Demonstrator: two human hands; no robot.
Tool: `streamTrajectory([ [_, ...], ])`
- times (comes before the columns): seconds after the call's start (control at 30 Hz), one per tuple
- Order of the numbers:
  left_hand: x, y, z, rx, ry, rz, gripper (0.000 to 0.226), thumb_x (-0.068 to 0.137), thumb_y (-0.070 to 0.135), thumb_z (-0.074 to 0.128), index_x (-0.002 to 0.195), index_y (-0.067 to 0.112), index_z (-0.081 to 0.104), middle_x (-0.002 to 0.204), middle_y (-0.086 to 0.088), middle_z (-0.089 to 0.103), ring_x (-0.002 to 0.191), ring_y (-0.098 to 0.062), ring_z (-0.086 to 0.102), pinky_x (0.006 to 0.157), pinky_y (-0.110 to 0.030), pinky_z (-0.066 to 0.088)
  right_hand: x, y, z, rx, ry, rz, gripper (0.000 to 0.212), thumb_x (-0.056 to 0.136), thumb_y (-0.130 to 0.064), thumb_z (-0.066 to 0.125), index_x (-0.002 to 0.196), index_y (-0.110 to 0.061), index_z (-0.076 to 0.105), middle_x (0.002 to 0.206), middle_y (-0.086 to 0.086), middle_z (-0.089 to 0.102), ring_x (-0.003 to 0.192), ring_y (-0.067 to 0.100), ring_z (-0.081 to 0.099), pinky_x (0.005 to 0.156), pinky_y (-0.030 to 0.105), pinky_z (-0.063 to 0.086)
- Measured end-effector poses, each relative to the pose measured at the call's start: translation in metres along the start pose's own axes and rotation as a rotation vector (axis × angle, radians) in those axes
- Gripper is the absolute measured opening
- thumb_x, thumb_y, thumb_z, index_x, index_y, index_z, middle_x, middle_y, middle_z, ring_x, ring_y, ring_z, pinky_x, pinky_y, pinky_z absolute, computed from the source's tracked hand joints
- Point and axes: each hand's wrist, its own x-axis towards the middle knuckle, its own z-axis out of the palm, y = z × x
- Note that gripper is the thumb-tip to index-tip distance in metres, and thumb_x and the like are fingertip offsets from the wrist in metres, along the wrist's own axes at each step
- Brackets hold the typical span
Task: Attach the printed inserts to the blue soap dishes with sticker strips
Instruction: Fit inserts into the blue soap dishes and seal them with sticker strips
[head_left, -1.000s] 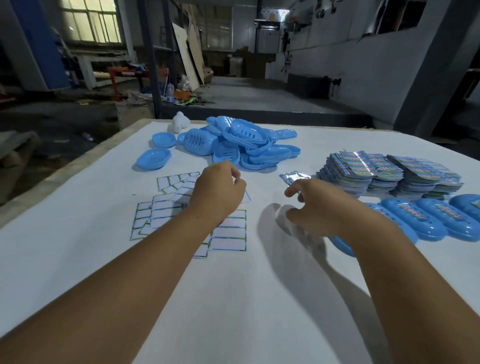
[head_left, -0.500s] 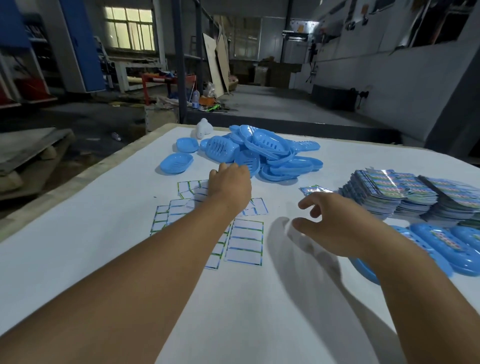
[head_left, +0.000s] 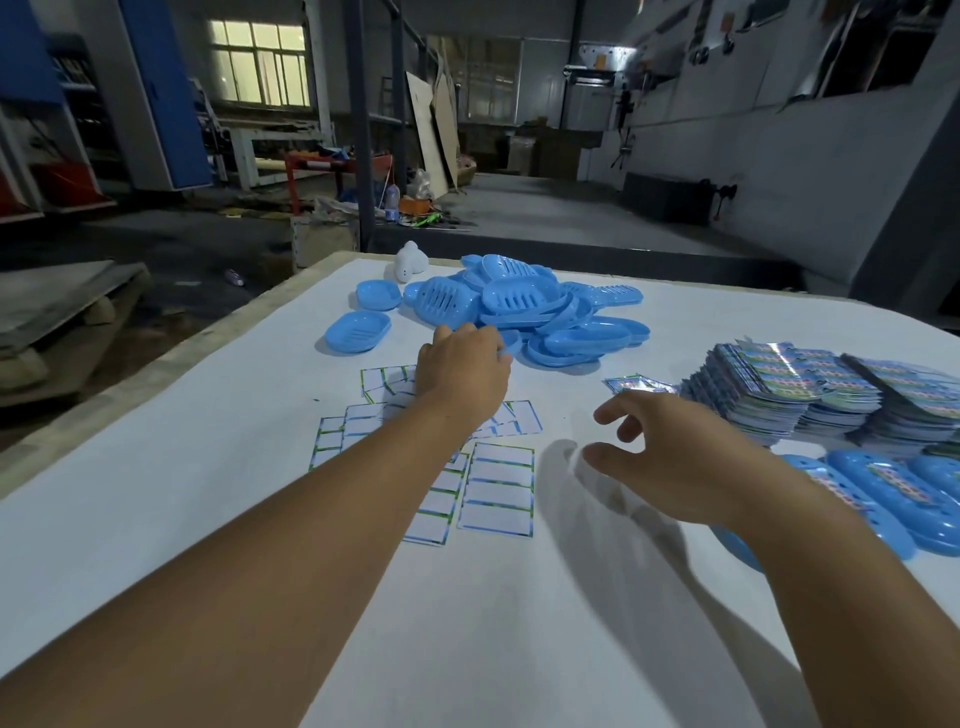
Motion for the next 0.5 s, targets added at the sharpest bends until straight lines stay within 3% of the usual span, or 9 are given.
streamTrajectory([
  [0.13,-0.01,0.001,-0.023,-0.097,0.119,-0.019,0.022,0.104,0.038,0.04,0.099,0.022,0.053,0.093,0.001,0.062,0.088,-0.02,0.049,0.074,-0.037,0.039,0.003,-0.001,0.002,0.021,0.09,-0.058,0.047,0.093,-0.047,0.062,0.137,-0.034,0.051,0.118,-0.011,0.057,0.093,0.009,0.052,0.08,0.028,0.039],
  [0.2,-0.016,0.002,-0.035,-0.191,0.113,-0.038,0.024,0.104,0.039,0.04,0.093,0.021,0.051,0.085,0.003,0.06,0.082,-0.021,0.053,0.073,-0.037,0.042,0.005,-0.002,0.005,0.058,0.168,-0.105,0.056,0.091,-0.049,0.065,0.142,-0.036,0.044,0.131,-0.006,0.054,0.104,0.013,0.054,0.09,0.032,0.045],
  [0.3,-0.028,0.008,-0.05,-0.573,-0.016,-0.212,0.03,0.102,0.038,0.043,0.088,0.016,0.056,0.08,0.001,0.059,0.078,-0.021,0.057,0.064,-0.034,0.045,0.006,-0.004,0.01,0.148,0.245,-0.183,0.078,0.084,-0.056,0.071,0.149,-0.044,0.03,0.147,-0.009,0.041,0.128,0.017,0.049,0.105,0.04,0.044],
  [0.37,-0.039,0.011,-0.054,-0.827,-0.125,-0.35,0.034,0.1,0.037,0.046,0.096,0.009,0.065,0.087,-0.008,0.068,0.081,-0.024,0.063,0.066,-0.033,0.048,0.007,-0.006,0.013,0.211,0.259,-0.259,0.085,0.078,-0.058,0.075,0.149,-0.048,0.029,0.149,-0.016,0.038,0.128,0.01,0.046,0.105,0.033,0.042],
  [0.4,-0.044,0.011,-0.054,-0.93,-0.178,-0.413,0.034,0.1,0.036,0.048,0.101,0.009,0.068,0.09,-0.009,0.072,0.081,-0.023,0.067,0.064,-0.033,0.051,0.007,-0.007,0.014,0.232,0.26,-0.288,0.083,0.078,-0.058,0.076,0.147,-0.049,0.032,0.147,-0.018,0.04,0.125,0.005,0.046,0.103,0.03,0.042],
  [0.5,-0.056,0.01,-0.051,-1.155,-0.307,-0.55,0.023,0.099,0.034,0.053,0.097,0.016,0.067,0.082,-0.006,0.076,0.062,-0.014,0.067,0.048,-0.022,0.037,0.01,-0.009,0.017,0.225,0.272,-0.329,0.064,0.081,-0.056,0.074,0.139,-0.045,0.048,0.139,-0.019,0.05,0.121,0.004,0.048,0.102,0.032,0.047],
])
